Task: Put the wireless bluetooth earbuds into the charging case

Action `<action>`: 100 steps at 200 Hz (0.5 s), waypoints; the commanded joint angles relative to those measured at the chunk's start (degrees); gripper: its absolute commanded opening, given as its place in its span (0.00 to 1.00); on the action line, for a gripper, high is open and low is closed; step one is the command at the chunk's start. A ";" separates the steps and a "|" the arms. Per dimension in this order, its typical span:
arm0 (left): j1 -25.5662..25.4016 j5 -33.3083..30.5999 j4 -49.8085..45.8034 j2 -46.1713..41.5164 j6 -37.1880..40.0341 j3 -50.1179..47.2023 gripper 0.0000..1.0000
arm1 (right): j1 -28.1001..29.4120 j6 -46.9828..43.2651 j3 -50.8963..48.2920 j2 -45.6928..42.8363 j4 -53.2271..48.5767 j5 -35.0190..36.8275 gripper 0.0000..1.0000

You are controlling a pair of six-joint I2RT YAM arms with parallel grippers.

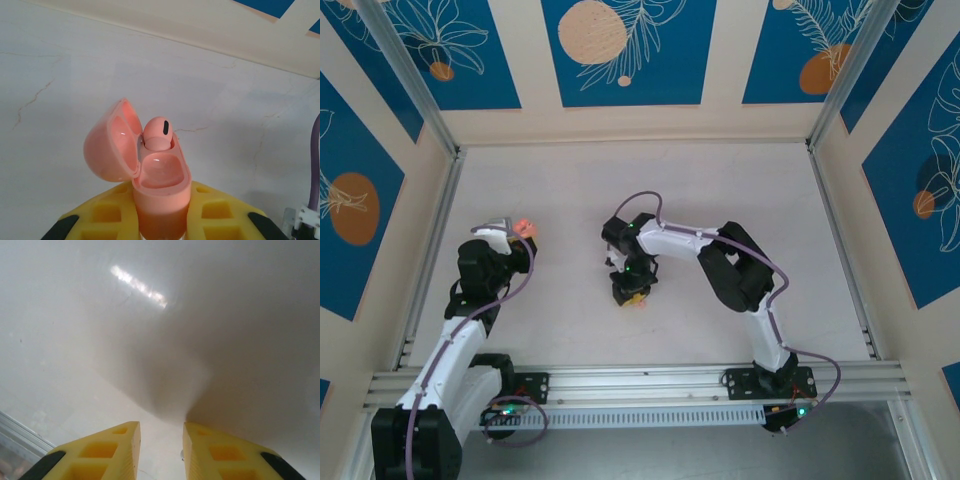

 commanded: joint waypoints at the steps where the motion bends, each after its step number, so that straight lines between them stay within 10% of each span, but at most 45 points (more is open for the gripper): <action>1: 0.92 0.64 -0.14 -1.22 0.44 -0.57 0.15 | 1.23 -2.87 -0.03 -0.82 -2.88 -1.93 0.29; 100: 0.94 1.86 0.38 -1.13 -0.01 -0.49 0.15 | -1.20 10.12 -5.28 -14.60 -1.10 1.95 0.34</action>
